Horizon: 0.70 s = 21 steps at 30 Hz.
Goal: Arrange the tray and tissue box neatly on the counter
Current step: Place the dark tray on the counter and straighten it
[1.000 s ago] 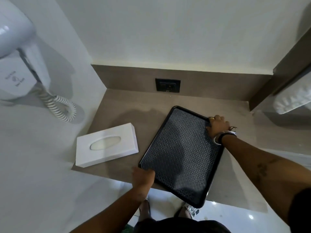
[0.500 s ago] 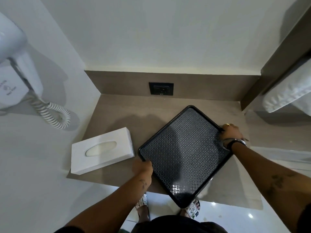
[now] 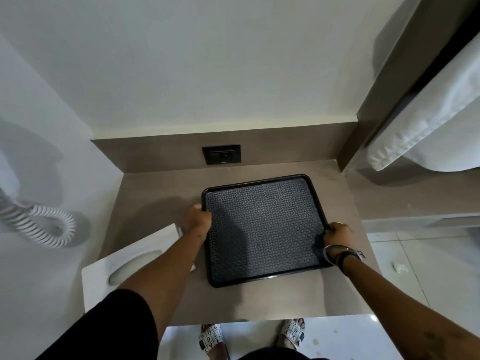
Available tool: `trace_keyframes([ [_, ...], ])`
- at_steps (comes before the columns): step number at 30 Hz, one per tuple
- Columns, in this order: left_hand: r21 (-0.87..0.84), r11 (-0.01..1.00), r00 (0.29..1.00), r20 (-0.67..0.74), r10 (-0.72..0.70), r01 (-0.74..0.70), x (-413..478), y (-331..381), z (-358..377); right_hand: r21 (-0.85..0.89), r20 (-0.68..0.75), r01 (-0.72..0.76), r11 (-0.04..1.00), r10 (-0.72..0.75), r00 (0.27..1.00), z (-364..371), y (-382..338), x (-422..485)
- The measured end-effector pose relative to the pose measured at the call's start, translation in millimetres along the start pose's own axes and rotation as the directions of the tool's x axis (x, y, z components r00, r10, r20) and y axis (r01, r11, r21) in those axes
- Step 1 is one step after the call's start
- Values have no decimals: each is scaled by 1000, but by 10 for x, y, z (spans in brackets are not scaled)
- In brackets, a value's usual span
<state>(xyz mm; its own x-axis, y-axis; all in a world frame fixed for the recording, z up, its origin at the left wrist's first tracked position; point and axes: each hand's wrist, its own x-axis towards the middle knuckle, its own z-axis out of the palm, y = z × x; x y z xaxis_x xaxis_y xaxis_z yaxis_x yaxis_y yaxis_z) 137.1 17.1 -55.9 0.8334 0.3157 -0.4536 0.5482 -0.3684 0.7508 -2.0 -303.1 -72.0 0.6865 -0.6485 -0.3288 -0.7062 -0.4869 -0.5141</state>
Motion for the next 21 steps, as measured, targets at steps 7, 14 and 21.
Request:
trace_keyframes([
  [7,55,998,999,40,26,-28,245,-13,-28,30,17,-37,999,37,999,189,-46,-146],
  [14,118,992,998,51,36,-42,213,-64,-20,-12,35,30,999,-29,999,206,12,-169],
  [21,614,723,943,121,311,-318,-411,-298,92,-188,-15,147,971,-153,988,103,26,-343],
])
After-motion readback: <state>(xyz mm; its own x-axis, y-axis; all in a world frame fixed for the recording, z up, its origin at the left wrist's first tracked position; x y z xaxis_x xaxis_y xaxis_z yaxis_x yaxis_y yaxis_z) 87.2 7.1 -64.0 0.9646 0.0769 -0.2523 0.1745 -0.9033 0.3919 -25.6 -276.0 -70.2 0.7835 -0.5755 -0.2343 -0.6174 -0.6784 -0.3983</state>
